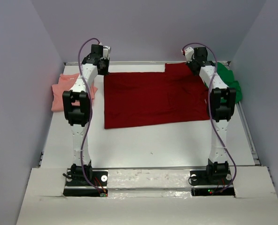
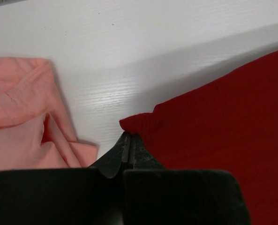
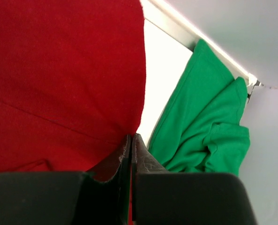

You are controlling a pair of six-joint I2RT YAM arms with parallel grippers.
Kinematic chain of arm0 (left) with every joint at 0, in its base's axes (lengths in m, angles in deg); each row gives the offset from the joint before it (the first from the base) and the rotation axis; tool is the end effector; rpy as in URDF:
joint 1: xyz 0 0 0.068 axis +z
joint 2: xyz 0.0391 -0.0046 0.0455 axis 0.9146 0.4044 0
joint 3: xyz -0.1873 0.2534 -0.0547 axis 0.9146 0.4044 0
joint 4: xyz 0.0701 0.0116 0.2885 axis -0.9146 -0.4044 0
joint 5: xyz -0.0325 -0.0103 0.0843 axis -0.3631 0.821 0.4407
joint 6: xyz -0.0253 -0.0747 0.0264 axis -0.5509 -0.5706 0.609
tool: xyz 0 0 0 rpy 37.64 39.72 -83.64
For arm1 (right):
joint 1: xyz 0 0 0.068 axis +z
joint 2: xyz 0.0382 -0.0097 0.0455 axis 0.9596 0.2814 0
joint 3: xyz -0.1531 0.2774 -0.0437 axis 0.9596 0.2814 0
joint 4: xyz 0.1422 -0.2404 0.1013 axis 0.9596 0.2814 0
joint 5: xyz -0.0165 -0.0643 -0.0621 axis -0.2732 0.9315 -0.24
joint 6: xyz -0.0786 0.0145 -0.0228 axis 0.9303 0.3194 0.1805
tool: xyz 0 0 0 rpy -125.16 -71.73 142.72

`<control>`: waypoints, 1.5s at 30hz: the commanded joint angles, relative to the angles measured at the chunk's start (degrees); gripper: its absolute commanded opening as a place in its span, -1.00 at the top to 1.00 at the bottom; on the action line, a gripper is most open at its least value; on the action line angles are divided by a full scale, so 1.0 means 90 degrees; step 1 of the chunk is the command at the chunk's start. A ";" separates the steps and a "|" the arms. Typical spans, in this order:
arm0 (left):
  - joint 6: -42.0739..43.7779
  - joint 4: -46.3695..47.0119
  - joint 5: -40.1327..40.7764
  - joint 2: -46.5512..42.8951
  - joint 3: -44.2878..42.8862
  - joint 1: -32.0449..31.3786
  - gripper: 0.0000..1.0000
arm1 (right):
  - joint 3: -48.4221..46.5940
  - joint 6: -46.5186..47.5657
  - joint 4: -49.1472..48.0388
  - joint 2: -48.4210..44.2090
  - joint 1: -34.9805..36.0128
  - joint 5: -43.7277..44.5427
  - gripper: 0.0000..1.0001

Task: Fold and stack the t-shirts
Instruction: Fold the tshirt

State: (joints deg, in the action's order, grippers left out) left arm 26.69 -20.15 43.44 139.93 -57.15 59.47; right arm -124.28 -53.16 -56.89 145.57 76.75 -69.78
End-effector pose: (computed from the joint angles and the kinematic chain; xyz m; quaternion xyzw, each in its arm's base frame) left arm 0.6175 -0.0772 0.2796 0.1199 0.8945 -0.0299 0.4297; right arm 0.6499 0.0231 0.2260 -0.2691 0.8648 -0.1898 0.3790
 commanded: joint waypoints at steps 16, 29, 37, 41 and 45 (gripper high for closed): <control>0.0469 0.0051 0.0055 -0.1028 0.1016 0.0097 1.00 | 0.0780 0.0479 -0.0156 -0.0994 -0.0002 0.0468 1.00; 0.0596 -0.0085 -0.0199 -0.1273 0.1485 0.0097 1.00 | 0.1444 0.0782 -0.0117 -0.1404 -0.0002 0.0537 1.00; 0.0947 -0.0437 -0.0491 -0.1321 0.1621 0.0058 1.00 | 0.1737 0.0782 -0.0029 -0.1541 -0.0002 0.0537 1.00; 0.1084 -0.0476 -0.0541 -0.1370 0.1787 0.0029 1.00 | 0.1863 0.0772 -0.0019 -0.1600 -0.0002 0.0556 1.00; 0.1211 -0.0671 -0.0502 -0.1341 0.1826 -0.0029 1.00 | 0.1991 0.0791 0.0010 -0.1649 -0.0002 0.0576 1.00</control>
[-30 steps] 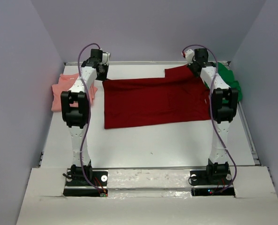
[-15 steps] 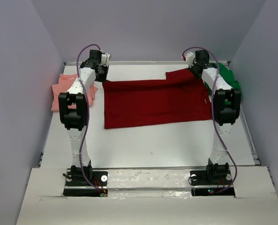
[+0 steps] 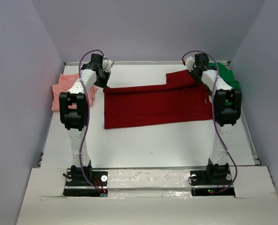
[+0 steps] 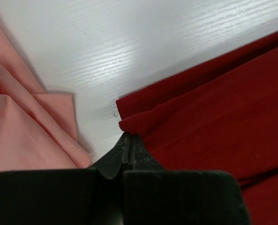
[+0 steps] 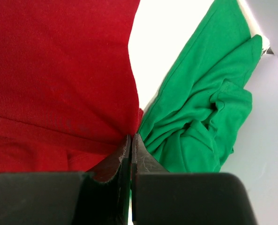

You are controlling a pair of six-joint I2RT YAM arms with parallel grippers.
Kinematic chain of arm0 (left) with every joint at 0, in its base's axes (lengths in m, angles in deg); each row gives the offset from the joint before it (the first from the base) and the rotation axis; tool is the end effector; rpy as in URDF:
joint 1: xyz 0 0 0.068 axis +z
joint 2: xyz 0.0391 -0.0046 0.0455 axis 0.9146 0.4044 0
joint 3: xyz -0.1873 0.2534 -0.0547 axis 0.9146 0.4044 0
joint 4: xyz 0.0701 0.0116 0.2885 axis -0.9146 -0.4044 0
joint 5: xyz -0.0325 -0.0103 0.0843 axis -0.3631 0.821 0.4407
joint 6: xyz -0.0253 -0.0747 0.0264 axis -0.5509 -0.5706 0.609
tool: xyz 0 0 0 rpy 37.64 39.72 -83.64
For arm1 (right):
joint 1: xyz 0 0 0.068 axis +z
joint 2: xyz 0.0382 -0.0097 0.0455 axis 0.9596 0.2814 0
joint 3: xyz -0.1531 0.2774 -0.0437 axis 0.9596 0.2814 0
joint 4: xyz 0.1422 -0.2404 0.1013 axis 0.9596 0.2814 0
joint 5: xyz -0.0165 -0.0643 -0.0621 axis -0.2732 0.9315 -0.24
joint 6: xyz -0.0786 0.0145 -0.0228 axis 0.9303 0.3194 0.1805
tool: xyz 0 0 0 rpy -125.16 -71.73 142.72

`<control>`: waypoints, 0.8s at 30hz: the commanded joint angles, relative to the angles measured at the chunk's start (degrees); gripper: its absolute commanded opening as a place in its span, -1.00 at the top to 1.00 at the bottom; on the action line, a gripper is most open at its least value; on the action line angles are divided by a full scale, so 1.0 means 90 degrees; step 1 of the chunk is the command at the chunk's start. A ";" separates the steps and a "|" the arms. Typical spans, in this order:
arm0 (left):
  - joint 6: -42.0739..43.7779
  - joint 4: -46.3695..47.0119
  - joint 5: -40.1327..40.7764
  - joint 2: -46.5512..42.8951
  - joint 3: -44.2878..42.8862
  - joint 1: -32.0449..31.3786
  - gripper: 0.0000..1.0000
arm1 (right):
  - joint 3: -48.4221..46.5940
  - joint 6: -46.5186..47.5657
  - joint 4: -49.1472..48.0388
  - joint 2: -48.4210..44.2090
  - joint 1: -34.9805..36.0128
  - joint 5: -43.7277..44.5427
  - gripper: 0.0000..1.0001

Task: Fold and stack the t-shirts
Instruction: Fold the tshirt

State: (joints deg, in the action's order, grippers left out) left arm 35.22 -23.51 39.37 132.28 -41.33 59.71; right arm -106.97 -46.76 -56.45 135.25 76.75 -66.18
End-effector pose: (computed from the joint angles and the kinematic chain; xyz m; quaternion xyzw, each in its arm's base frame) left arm 0.5625 -0.0735 0.2425 0.1999 0.9180 -0.0387 0.3403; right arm 0.5923 0.0155 0.2158 -0.3198 0.8714 -0.2198 0.3002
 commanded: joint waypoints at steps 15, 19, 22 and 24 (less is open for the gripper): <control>0.0401 -0.0336 0.0165 -0.0715 0.0332 -0.0232 1.00 | 0.0536 0.0099 -0.0019 -0.0766 -0.0002 0.0204 1.00; 0.0411 -0.0336 0.0165 -0.0755 0.0352 -0.0242 1.00 | 0.0643 0.0080 -0.0009 -0.0776 -0.0002 0.0214 1.00; 0.0440 -0.0346 0.0204 -0.0774 0.0391 -0.0232 1.00 | 0.0702 0.0099 -0.0009 -0.0786 -0.0002 0.0243 1.00; 0.0450 -0.0327 0.0204 -0.0813 0.0469 -0.0242 1.00 | 0.0770 0.0070 -0.0019 -0.0776 -0.0002 0.0273 1.00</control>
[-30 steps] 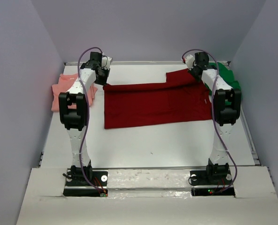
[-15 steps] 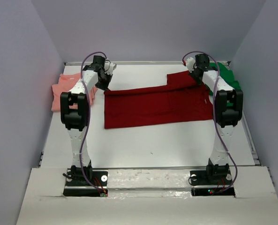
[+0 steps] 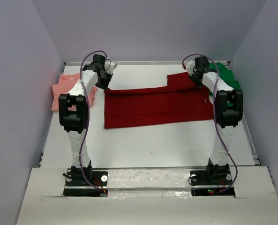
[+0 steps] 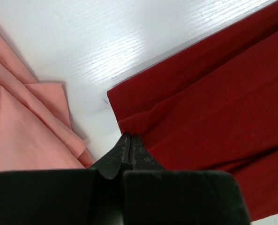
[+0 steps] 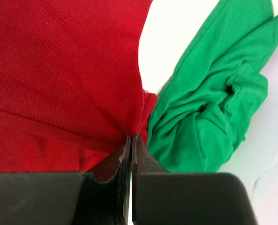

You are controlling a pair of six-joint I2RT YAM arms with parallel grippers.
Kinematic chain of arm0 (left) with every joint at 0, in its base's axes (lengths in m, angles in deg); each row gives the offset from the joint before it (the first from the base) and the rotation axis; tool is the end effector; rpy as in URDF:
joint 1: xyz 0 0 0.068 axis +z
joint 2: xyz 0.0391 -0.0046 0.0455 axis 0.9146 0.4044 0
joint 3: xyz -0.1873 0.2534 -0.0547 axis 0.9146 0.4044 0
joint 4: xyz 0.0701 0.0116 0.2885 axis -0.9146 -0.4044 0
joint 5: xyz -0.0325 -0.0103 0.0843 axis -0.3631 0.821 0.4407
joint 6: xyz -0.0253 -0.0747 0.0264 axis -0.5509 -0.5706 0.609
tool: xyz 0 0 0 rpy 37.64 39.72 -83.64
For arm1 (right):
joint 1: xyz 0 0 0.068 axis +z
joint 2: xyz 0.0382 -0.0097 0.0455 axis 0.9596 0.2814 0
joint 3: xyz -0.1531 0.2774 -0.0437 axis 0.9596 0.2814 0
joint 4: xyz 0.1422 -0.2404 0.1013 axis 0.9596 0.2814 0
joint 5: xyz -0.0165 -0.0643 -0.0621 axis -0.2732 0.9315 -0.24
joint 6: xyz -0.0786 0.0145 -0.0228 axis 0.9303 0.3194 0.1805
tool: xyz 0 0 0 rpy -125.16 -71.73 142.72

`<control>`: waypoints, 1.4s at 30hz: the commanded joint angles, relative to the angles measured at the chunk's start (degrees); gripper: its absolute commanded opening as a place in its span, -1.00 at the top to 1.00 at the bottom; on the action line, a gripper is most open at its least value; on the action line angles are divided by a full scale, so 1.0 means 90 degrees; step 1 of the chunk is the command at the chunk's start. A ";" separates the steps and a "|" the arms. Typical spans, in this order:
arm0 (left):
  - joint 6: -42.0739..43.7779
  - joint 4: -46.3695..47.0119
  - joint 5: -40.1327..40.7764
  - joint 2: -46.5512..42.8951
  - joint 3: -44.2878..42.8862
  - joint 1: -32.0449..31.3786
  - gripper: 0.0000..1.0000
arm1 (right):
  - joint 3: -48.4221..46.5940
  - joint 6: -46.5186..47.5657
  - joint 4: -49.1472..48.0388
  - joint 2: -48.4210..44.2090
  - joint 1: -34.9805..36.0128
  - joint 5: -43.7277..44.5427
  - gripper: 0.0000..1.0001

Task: Fold and stack the t-shirts
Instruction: Fold the tshirt

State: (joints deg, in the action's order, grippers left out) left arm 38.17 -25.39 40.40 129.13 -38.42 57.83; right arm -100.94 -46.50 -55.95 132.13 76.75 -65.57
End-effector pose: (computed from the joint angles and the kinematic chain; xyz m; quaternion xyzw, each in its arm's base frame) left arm 0.5423 -0.0881 0.2497 0.2359 0.9148 -0.0286 0.3267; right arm 0.5695 0.0135 0.2058 -0.3268 0.8790 -0.2168 0.2713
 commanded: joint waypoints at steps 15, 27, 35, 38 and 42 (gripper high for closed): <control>0.0229 -0.0176 0.0168 -0.0464 0.0321 -0.0257 1.00 | 0.0422 0.0099 -0.0065 -0.0575 -0.0002 0.0214 1.00; 0.0337 -0.0137 0.0617 -0.0483 0.0556 -0.0531 1.00 | 0.0647 0.0090 -0.0065 -0.0614 -0.0002 0.0214 1.00; 0.0346 -0.0001 0.1280 -0.0463 0.0732 -0.0658 1.00 | 0.0842 0.0129 -0.0065 -0.0585 -0.0002 0.0224 1.00; 0.0346 0.0068 0.1486 -0.0473 0.0839 -0.0745 1.00 | 0.0881 0.0119 -0.0065 -0.0575 -0.0002 0.0224 1.00; 0.0356 0.0097 0.1574 -0.0473 0.0888 -0.0795 1.00 | 0.0881 0.0109 -0.0075 -0.0604 -0.0002 0.0214 1.00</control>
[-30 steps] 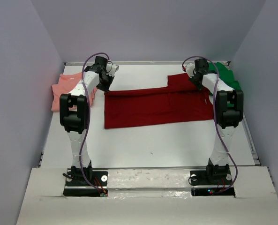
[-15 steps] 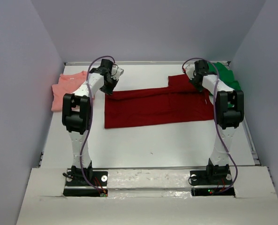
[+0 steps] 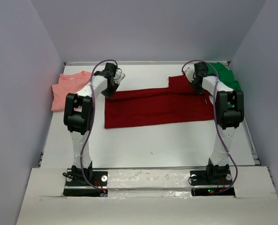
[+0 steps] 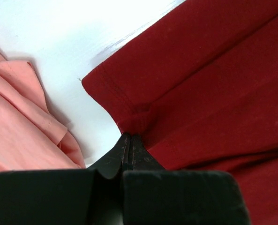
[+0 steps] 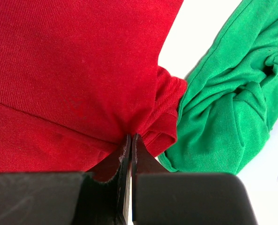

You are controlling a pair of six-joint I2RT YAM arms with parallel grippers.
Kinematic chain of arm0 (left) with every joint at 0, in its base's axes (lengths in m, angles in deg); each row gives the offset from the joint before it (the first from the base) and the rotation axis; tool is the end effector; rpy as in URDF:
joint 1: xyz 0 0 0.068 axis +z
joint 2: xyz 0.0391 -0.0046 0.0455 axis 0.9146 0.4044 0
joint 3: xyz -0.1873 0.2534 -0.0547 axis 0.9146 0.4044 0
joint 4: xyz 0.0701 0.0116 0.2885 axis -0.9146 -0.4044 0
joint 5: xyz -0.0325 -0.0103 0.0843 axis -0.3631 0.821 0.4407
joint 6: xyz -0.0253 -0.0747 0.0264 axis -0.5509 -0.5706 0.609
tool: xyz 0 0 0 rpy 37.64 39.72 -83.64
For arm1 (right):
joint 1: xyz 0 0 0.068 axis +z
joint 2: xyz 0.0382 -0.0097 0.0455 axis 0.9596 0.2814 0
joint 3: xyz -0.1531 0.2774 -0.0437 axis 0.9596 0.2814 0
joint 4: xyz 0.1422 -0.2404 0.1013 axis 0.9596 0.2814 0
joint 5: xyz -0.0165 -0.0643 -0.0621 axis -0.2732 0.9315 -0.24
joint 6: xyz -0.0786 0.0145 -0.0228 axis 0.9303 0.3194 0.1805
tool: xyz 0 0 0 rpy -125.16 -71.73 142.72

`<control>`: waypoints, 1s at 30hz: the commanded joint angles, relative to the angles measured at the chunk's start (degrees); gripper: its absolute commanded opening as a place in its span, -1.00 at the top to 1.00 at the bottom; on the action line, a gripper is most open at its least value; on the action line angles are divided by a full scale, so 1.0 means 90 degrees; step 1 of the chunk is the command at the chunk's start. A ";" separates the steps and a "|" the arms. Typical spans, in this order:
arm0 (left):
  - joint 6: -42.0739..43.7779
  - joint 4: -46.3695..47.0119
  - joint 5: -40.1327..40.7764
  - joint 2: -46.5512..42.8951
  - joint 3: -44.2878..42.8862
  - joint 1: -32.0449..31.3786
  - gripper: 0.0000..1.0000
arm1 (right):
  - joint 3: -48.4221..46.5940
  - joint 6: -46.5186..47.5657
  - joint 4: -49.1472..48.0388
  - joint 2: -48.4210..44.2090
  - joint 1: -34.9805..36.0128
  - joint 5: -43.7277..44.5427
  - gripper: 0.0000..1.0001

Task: Fold and stack the t-shirts
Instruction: Fold the tshirt

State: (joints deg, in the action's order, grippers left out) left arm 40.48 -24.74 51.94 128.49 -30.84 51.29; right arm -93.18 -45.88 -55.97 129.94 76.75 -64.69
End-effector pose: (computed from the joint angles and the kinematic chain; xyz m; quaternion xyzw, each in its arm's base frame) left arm 0.5124 -0.1298 0.2073 0.2820 0.9195 0.0526 0.2686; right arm 0.5416 0.0109 0.1770 -0.3400 0.8887 -0.2111 0.2238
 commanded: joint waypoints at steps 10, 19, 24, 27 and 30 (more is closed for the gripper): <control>0.0089 0.0093 0.0389 -0.0305 0.0202 -0.0205 1.00 | 0.0234 0.0051 -0.0072 -0.0303 -0.0002 0.0059 1.00; 0.0060 -0.0034 0.0721 0.0056 0.0192 -0.0274 1.00 | 0.0322 0.0031 -0.0014 -0.0088 -0.0002 0.0049 1.00; 0.0050 -0.0083 0.0965 0.0212 0.0260 -0.0332 1.00 | 0.0293 0.0061 0.0045 0.0068 -0.0002 0.0166 0.50; 0.0089 -0.0083 0.1132 0.0261 0.0358 -0.0400 0.75 | 0.0293 0.0061 0.0084 0.0107 -0.0002 0.0185 0.14; 0.0109 -0.0132 0.1327 0.0359 0.0455 -0.0459 0.44 | 0.0264 0.0061 0.0133 0.0088 -0.0002 0.0186 -0.01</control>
State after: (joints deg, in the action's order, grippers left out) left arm 40.66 -23.80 60.38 131.27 -27.67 47.90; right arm -90.51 -45.25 -56.17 130.42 76.75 -63.73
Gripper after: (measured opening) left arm 0.247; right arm 0.486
